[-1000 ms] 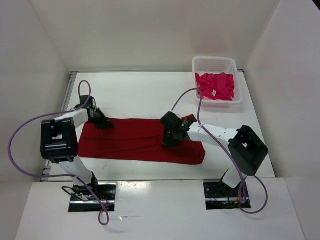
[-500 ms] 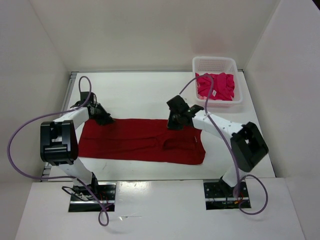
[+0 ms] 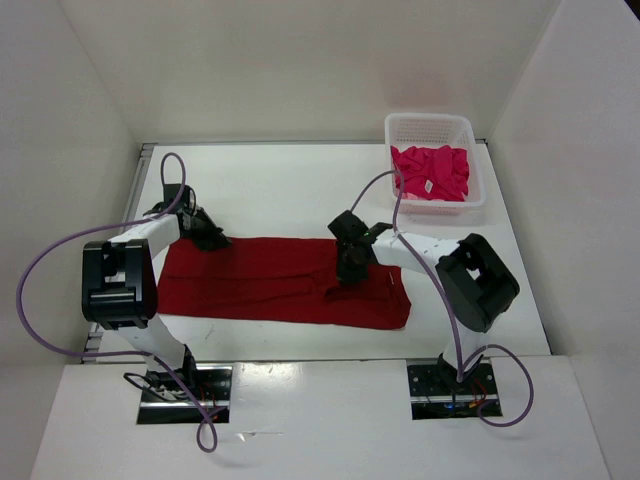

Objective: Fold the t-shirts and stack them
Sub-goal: Fold the other side of the tshirt into a rectangle, then rotate the tshirt 90 degrees

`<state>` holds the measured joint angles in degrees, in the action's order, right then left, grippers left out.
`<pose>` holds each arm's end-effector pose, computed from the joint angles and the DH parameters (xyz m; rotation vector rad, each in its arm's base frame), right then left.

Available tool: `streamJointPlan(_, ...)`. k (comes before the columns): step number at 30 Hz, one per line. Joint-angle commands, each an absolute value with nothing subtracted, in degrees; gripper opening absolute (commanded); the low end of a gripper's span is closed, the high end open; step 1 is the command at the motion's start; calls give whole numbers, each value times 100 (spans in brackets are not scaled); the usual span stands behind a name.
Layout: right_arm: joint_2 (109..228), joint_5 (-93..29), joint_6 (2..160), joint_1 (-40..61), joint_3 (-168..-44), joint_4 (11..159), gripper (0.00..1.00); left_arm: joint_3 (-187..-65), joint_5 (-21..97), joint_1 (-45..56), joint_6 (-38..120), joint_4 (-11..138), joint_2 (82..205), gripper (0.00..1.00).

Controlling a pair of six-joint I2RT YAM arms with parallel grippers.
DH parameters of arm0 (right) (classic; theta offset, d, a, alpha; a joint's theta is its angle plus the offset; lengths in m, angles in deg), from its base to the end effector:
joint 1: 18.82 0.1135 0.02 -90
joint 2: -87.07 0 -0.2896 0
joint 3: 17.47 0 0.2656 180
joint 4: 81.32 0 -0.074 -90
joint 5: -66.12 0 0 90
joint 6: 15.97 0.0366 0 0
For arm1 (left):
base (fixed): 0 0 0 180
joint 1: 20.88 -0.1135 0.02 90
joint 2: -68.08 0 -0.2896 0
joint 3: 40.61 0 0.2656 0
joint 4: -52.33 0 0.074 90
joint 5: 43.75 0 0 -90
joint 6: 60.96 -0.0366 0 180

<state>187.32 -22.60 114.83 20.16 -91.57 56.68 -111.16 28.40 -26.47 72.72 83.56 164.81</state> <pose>0.2735 0.2202 0.1788 0.0508 2.8164 0.3246 0.3503 0.0230 0.1922 -0.9871 2.4425 -0.6417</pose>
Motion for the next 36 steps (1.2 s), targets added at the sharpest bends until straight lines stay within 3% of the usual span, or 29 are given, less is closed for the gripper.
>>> streamJointPlan(1, 18358, -2563, 11437, 2328, -9004, 5514, 0, -11256, 2797, -2642, 7219, 8288, 16625, 17)
streamJointPlan(8, 17857, -2986, 11604, 2863, -8757, 5284, 1, -11431, 2745, -2642, 7166, 8340, 16573, 17)
streamJointPlan(16, 17901, -2616, 11604, 2531, -9135, 5511, 8, -11607, 2743, -2256, 7166, 8446, 16520, 17)
streamJointPlan(22, 18550, -2695, 11867, 2337, -9082, 6145, 0, -11336, 2797, -1676, 7271, 8375, 16520, 17)
streamJointPlan(34, 18596, -2407, 12316, 2978, -8985, 6137, 0, -10834, 2771, -2096, 7272, 8147, 16800, 17)
streamJointPlan(36, 18359, -2319, 12185, 2743, -9222, 6005, 7, -10773, 2587, -2202, 7272, 8095, 16862, 17)
